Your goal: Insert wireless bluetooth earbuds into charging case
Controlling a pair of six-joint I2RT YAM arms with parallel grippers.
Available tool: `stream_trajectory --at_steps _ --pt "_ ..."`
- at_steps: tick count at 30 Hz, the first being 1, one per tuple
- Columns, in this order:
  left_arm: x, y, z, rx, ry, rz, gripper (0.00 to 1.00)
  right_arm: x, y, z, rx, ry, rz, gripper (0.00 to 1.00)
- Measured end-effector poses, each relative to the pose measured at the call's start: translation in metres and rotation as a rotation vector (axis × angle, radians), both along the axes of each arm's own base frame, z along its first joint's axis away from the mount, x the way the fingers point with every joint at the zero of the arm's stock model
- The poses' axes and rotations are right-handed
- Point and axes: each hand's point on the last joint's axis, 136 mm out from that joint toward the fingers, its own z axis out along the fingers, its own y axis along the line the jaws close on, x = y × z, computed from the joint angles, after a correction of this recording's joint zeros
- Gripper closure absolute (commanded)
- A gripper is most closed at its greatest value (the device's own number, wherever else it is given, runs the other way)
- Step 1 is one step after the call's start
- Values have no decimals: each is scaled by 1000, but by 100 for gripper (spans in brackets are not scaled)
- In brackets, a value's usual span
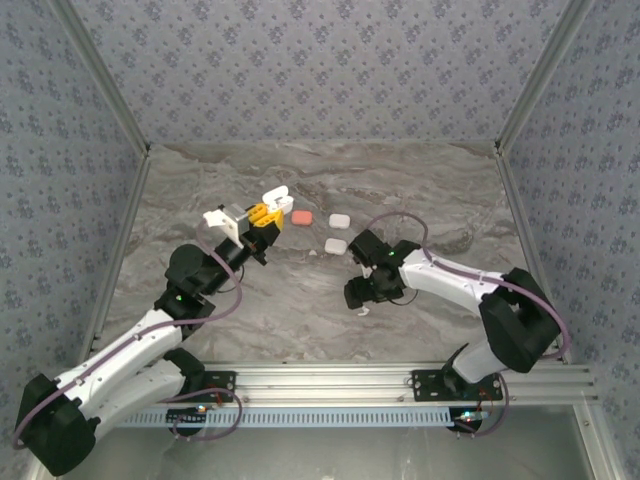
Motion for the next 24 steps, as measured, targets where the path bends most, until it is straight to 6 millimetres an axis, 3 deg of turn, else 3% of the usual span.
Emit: stream_trajectory --at_steps 13,24 --pt "0 0 0 0 1 0 100 -7 0 -23 -133 11 58 21" --pt "0 0 0 1 1 1 100 -12 -7 -25 -166 30 57 29"
